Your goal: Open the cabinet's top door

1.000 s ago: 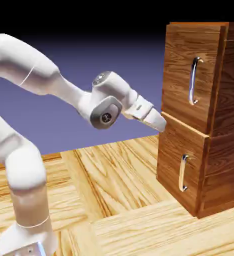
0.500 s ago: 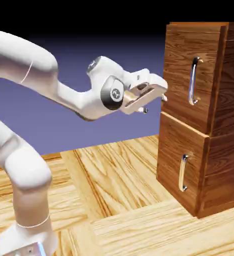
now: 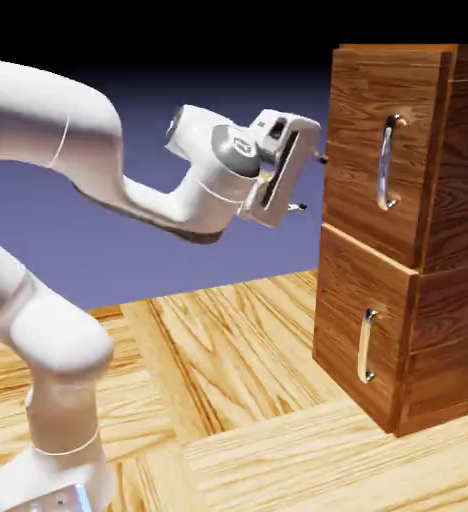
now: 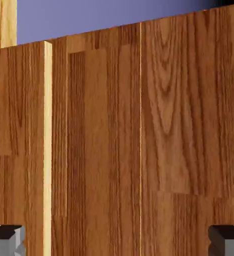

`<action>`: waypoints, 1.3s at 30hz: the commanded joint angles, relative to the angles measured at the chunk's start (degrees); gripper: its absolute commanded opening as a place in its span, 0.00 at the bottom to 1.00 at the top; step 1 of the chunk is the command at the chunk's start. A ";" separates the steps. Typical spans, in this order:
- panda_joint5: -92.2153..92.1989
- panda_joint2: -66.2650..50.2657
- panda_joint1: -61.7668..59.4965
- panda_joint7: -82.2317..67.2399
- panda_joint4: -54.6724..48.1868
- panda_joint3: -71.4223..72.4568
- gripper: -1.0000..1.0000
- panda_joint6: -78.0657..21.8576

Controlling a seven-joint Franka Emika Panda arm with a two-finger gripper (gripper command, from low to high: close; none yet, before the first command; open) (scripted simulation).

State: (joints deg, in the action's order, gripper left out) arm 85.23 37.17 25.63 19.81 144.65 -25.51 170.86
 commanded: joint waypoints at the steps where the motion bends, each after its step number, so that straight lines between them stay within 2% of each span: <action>1: 2.50 0.13 0.73 -0.66 -0.48 -0.75 0.50 -0.09; 31: 77.25 4.09 22.60 -20.52 -14.82 -23.12 0.50 -2.85; 33: 78.35 4.15 22.93 -20.81 -15.03 -23.45 0.50 -2.89; 39: 80.77 -1.75 33.79 -17.78 -22.97 -32.01 0.50 -3.73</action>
State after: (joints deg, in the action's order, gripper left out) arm 166.00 35.42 59.42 2.03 121.68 -57.52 167.12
